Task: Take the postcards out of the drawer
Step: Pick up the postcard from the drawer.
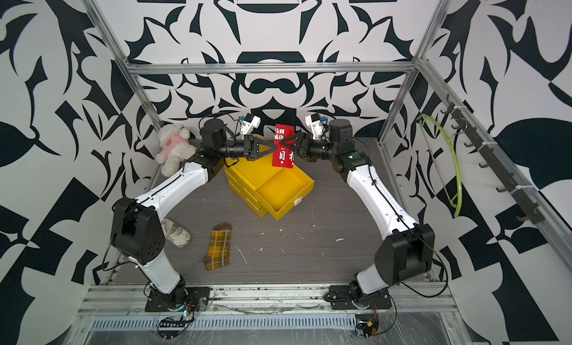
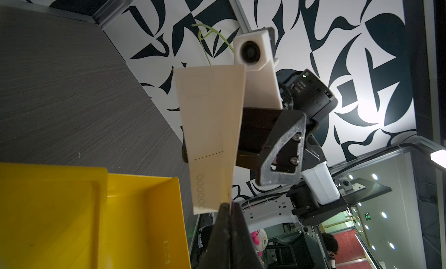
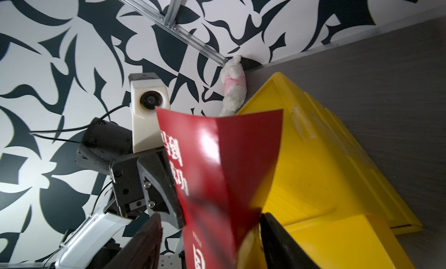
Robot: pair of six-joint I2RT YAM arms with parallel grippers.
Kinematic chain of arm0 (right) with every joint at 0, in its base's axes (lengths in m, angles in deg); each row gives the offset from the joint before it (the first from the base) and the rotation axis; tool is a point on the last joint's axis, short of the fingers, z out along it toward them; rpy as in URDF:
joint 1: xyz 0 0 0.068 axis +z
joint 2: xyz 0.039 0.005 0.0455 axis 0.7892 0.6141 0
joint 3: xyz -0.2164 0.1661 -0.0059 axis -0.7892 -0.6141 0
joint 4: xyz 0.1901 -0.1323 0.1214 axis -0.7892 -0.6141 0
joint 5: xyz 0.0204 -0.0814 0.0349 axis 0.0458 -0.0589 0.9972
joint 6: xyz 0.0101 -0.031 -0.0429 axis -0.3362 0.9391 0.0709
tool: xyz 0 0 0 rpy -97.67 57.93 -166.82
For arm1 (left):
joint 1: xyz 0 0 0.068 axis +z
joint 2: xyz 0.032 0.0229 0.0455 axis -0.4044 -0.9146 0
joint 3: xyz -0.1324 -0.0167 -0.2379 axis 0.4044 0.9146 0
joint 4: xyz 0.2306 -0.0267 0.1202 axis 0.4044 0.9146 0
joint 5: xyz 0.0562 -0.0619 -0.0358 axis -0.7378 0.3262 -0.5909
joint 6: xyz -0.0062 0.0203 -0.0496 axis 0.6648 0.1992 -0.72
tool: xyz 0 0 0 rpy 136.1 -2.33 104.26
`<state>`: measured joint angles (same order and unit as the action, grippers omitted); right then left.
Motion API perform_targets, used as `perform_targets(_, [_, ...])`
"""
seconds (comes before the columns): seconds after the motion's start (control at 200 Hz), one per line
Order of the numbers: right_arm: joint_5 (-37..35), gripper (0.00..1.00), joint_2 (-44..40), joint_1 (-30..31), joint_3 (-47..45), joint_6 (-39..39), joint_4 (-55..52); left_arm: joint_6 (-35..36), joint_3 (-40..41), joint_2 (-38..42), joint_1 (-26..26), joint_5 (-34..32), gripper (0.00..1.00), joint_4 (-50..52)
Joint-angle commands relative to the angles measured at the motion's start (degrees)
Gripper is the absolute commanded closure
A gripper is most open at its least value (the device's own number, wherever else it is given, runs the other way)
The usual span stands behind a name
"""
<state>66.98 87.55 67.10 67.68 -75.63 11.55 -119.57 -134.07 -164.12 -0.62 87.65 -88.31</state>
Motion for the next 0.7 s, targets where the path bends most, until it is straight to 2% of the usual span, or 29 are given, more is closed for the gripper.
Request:
perform_targets(0.0, [6.5, 0.26, -2.8, -1.8, -2.5, -0.2, 12.3, -5.4, -2.6, -1.3, 2.4, 5.9, 1.00, -7.2])
perform_targets(0.175, [10.8, 0.25, -2.4, -2.9, -4.3, -1.3, 19.5, -9.9, -4.2, -1.2, 4.1, 11.1, 1.00, -11.5])
perform_targets(0.45, [16.6, 0.25, -0.3, -2.4, -6.4, -14.5, 42.2, -8.4, -4.6, -1.1, 4.1, 13.5, 1.00, -8.9])
perform_targets(0.695, [16.8, 0.26, 1.6, -2.1, -6.8, -15.6, 44.2, -8.2, -4.9, -1.0, 4.1, 13.8, 1.00, -8.9])
